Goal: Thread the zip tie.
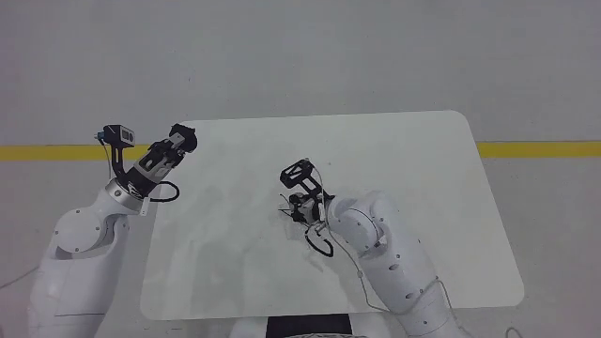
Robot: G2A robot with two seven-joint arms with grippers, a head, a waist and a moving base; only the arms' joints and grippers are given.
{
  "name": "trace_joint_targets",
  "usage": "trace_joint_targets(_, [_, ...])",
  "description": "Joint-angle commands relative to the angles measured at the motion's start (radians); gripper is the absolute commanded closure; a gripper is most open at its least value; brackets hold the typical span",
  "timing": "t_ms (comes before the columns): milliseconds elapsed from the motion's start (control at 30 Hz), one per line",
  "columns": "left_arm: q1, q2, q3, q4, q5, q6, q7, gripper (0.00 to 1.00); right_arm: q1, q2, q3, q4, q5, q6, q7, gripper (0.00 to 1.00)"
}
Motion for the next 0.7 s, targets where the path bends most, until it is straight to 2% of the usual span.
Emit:
trace_joint_targets(0, [0.0, 0.0, 0.0, 0.0, 0.0, 0.0, 0.0, 1.0, -0.016, 0.003, 0.02, -0.007, 0.06, -0.007, -0.054, 1.0])
trace_joint_targets(100, [0.0, 0.0, 0.0, 0.0, 0.0, 0.0, 0.0, 1.0, -0.034, 0.006, 0.051, -0.005, 0.181, -0.031, -0.137, 1.0])
trace_joint_targets(200, [0.0, 0.0, 0.0, 0.0, 0.0, 0.0, 0.0, 1.0, -0.029, 0.01, 0.063, 0.026, 0.245, -0.062, -0.161, 1.0])
trace_joint_targets(567, [0.0, 0.0, 0.0, 0.0, 0.0, 0.0, 0.0, 1.0, -0.029, 0.01, 0.063, 0.026, 0.245, -0.062, -0.161, 1.0])
trace_joint_targets(667, [0.0, 0.0, 0.001, 0.001, 0.0, 0.002, 0.005, 1.0, -0.03, 0.009, 0.05, 0.033, 0.269, -0.05, -0.224, 1.0])
